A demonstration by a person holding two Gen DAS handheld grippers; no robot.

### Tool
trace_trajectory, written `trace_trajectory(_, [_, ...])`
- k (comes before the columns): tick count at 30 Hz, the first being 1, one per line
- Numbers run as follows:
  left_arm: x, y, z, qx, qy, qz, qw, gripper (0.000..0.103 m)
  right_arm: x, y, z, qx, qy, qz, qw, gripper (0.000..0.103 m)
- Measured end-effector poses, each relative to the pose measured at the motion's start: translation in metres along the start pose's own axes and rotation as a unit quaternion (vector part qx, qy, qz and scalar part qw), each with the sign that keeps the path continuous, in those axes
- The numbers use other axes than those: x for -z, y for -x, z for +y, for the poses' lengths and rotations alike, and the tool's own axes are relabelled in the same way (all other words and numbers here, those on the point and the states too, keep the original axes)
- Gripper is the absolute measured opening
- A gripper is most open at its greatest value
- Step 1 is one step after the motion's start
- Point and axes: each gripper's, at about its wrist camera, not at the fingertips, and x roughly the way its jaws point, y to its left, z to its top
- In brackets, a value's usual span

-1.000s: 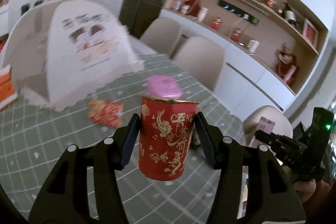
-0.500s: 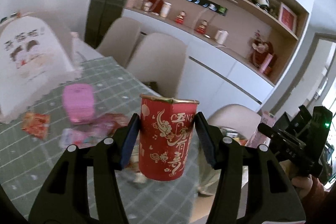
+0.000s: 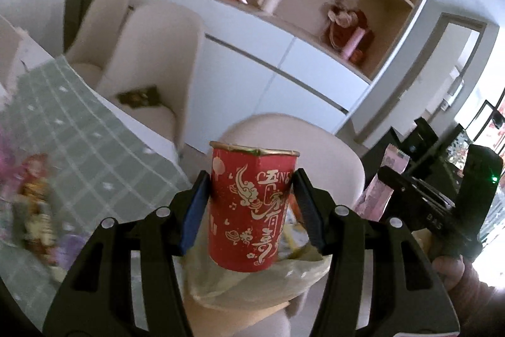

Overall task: Collect trash
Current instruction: 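Carry the red cup and pink wrapper over the yellow trash bag and release both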

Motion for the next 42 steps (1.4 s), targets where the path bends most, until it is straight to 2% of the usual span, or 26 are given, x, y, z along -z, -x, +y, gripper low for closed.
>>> trace_trajectory(6, [0.011,-0.057,-0.03,0.009,-0.007,0.044,0.999,0.052,0.009,-0.004,-0.045,0.008,-0.019,0.011,1.0,0.018])
trace_trajectory(12, [0.021,-0.12,-0.04,0.015,-0.004,0.097,0.9951,0.052,0.019,-0.015,-0.066,0.008,-0.037,0.023,0.999,0.018])
trace_trajectory(18, [0.048,-0.173,-0.042,-0.003,0.008,0.181,0.9834,0.052,0.027,-0.024,-0.085,0.01,-0.057,0.031,0.998,0.018])
trace_trajectory(23, [0.066,-0.19,-0.048,-0.022,-0.009,0.212,0.977,0.05,0.029,-0.036,-0.094,0.008,-0.066,0.043,0.997,0.018])
trace_trajectory(26, [0.068,-0.186,-0.052,-0.008,-0.015,0.204,0.9787,0.054,0.03,-0.041,-0.095,0.005,-0.068,0.046,0.997,0.018])
trace_trajectory(29, [0.061,-0.171,-0.054,0.005,-0.01,0.186,0.9826,0.064,0.029,-0.047,-0.095,-0.001,-0.072,0.046,0.996,0.018])
trace_trajectory(35, [0.042,-0.125,-0.039,0.012,0.025,0.13,0.9912,0.073,0.026,-0.058,-0.083,-0.025,-0.078,0.048,0.995,0.018])
trace_trajectory(42, [0.028,-0.055,-0.001,-0.043,0.069,0.057,0.995,0.077,0.028,-0.081,-0.031,-0.075,-0.051,0.061,0.994,0.018])
